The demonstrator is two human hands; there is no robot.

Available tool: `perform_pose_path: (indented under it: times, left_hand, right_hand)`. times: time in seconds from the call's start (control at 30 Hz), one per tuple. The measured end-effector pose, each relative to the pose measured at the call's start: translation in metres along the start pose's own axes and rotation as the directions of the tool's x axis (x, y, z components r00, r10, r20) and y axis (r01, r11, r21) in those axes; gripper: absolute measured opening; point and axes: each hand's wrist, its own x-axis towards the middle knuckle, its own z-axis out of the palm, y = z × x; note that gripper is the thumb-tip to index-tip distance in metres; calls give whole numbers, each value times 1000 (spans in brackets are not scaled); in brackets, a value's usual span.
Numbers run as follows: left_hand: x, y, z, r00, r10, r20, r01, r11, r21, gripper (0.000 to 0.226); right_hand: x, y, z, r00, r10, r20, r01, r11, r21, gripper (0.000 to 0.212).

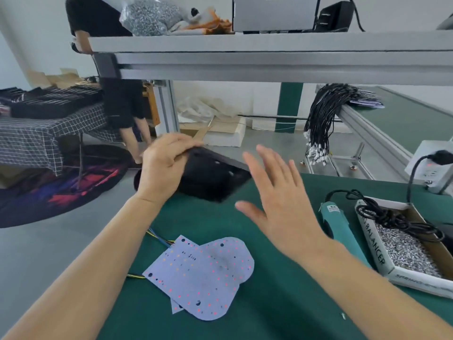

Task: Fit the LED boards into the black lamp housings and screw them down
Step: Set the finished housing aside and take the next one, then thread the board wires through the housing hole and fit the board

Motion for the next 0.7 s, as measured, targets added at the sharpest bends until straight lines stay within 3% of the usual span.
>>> perform_pose_path:
  times: [0.1, 0.2, 0.23, 0.27, 0.3, 0.37, 0.4, 0.47, 0.57, 0.63, 0.7]
  left_hand:
    - [-6, 45, 1, 991, 10, 137, 32, 953, -302, 31]
    - [-19, 46, -5, 904, -131, 408, 330, 819, -469, 42]
    - [-26, 32, -11, 842, -187, 507, 428, 803, -415, 51]
    - [-35, 14, -18, 760, -243, 603, 479, 837, -265, 58]
    - [-46, -5, -26, 648, -299, 700, 441, 897, -26, 61]
    - [-72, -35, -38, 418, -419, 806, 172, 908, 383, 61]
    - [-83, -44, -41, 369, -443, 817, 78, 891, 448, 56]
    - [-93, -51, -45, 407, -435, 803, 76, 892, 445, 37]
    - [-90, -46, -52, 549, -385, 742, 99, 911, 400, 20]
    - [-79, -38, -64, 736, -289, 612, 131, 948, 290, 18]
    - [-57, -18, -78, 868, -154, 472, 82, 982, 169, 12]
  right_hand:
    - [15, -5, -8, 997, 74, 34, -77, 994, 81, 55]
    - [6, 8, -6, 955, 232, 187, -236, 972, 0, 28]
    - [0, 17, -6, 913, 313, 263, -324, 946, 0, 28]
    - [-9, 29, -7, 852, 391, 347, -420, 908, 9, 32]
    - [-18, 39, -7, 777, 459, 430, -509, 861, 2, 36]
    - [-38, 54, -6, 625, 552, 552, -627, 776, -65, 44]
    - [-48, 58, -3, 560, 580, 592, -664, 741, -97, 46]
    - [-61, 60, -1, 474, 601, 644, -716, 688, -114, 44]
    - [-64, 55, -6, 440, 607, 662, -675, 709, -202, 41]
    - [-62, 53, -12, 540, 586, 604, -523, 796, -305, 51]
    - [-55, 44, -21, 687, 484, 541, -448, 869, -209, 65]
